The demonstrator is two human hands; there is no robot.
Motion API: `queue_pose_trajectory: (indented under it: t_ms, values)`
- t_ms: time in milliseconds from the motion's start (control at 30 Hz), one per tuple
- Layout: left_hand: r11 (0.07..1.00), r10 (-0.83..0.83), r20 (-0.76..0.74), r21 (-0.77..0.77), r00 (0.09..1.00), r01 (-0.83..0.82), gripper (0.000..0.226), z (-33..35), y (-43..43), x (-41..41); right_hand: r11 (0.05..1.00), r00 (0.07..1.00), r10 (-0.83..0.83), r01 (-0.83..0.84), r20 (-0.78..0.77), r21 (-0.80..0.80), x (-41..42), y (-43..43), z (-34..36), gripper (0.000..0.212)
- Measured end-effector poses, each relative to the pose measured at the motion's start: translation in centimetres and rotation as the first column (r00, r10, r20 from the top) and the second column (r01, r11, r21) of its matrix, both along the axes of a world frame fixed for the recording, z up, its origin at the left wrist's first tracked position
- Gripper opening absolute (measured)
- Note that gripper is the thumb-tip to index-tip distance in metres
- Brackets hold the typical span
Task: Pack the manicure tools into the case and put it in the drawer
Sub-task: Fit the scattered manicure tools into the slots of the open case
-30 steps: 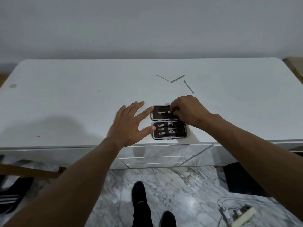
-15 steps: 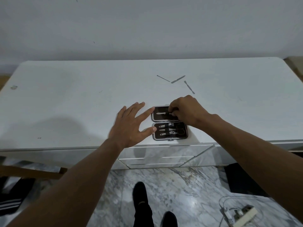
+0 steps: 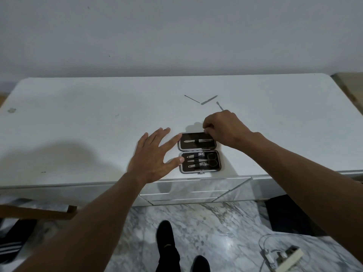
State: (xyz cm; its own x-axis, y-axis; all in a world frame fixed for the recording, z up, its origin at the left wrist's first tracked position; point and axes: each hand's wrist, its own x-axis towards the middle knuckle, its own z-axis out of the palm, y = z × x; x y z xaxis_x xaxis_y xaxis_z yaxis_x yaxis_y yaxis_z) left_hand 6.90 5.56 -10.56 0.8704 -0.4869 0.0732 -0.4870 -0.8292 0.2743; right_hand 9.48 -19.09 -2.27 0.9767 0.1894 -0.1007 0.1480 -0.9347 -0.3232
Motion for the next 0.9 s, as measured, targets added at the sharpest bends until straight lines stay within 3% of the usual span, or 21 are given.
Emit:
queue_pose_trajectory:
  t_ms: [300, 600, 900]
  values:
    - [1.000, 0.002, -0.025, -0.011, 1.000, -0.003, 0.071, 0.4, -0.1, 0.0, 0.982, 0.995, -0.101, 0.100, 0.002, -0.157, 7.2, -1.6, 0.1, 0.016]
    - [1.000, 0.021, -0.062, 0.019, 0.998, -0.020, 0.072, 1.0, -0.3, 0.1, 0.971, 0.995, -0.084, 0.071, -0.049, -0.228, 12.4, -1.4, -0.6, 0.020]
    - [0.999, 0.029, -0.067, 0.034, 0.997, -0.026, 0.072, 1.4, -0.3, 0.1, 0.964, 0.988, -0.039, -0.003, -0.150, -0.267, 14.1, -0.8, 0.5, 0.009]
